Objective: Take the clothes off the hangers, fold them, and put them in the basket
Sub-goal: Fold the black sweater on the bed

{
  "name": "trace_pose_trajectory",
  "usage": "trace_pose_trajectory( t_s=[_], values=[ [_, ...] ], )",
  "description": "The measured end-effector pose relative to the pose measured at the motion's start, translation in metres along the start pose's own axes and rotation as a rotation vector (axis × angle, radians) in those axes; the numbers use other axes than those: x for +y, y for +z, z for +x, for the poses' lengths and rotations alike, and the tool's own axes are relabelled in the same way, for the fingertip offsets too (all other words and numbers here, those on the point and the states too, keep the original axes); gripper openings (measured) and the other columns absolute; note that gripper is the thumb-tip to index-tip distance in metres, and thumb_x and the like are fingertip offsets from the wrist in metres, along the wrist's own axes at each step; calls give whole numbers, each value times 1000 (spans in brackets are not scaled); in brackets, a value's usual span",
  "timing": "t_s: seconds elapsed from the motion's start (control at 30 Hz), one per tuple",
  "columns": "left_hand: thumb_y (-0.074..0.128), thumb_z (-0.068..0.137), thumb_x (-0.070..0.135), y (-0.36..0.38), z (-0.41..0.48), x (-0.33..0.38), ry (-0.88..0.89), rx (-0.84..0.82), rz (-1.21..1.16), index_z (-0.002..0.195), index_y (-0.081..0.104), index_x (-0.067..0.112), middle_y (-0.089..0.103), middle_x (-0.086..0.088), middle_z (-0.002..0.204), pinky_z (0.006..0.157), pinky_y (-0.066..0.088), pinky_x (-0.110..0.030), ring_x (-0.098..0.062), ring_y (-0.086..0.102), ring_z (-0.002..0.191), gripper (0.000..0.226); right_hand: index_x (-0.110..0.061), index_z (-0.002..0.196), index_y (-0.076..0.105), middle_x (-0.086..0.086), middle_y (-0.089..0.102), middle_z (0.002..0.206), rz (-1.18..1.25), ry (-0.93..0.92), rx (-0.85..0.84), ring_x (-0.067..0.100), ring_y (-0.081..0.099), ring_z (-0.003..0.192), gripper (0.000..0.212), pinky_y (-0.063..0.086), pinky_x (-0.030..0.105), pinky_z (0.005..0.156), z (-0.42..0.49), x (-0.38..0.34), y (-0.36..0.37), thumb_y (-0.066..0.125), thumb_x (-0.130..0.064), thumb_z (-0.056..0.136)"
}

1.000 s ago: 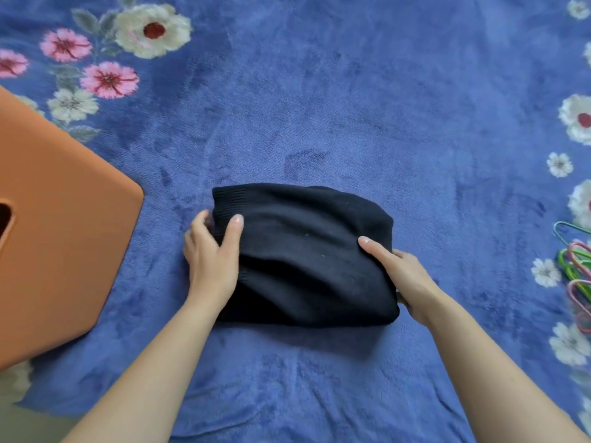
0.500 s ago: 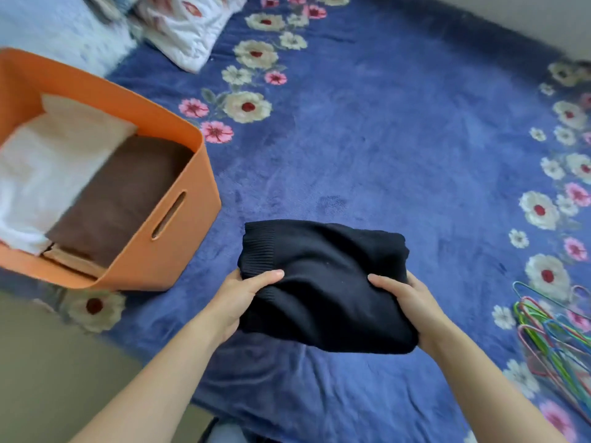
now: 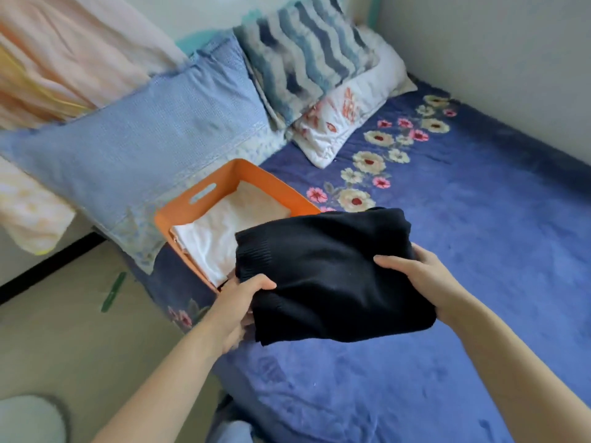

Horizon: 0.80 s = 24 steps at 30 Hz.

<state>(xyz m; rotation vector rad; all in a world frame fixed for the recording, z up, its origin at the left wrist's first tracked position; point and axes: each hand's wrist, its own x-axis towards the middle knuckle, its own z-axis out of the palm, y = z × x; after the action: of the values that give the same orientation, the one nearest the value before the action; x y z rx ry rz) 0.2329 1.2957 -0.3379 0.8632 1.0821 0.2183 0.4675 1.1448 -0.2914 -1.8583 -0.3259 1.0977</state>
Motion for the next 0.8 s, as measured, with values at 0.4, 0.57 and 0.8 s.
trace_pose_trajectory(
  t_s=[0.4, 0.57, 0.8],
  values=[
    [61, 87, 4, -107, 115, 61, -160, 398, -152, 117, 52, 10, 65, -2, 106, 91, 51, -46, -25, 62, 98, 31, -20, 120, 62, -1, 64, 111, -717, -199, -195, 19, 58, 102, 42, 39, 29, 79, 237, -98, 192, 76, -30, 82],
    [54, 92, 9, -119, 136, 72, -266, 397, 101, 111, 42, 4, 49, 1, 89, 97, 46, -47, -18, 50, 82, 23, -14, 132, 48, 8, 61, 120, -1015, -235, -84, 30, 58, 105, 46, 49, 38, 78, 264, -89, 237, 62, -22, 89],
    [80, 71, 23, -114, 132, 75, 506, 583, 1128, 148, 25, -7, 26, -25, 150, 109, 36, -44, -38, 32, 136, 99, -12, 139, 52, 10, 47, 147, -1329, -949, 111, 29, 41, 137, 51, 25, 41, 111, 252, -58, 265, 50, -25, 90]
  ],
)
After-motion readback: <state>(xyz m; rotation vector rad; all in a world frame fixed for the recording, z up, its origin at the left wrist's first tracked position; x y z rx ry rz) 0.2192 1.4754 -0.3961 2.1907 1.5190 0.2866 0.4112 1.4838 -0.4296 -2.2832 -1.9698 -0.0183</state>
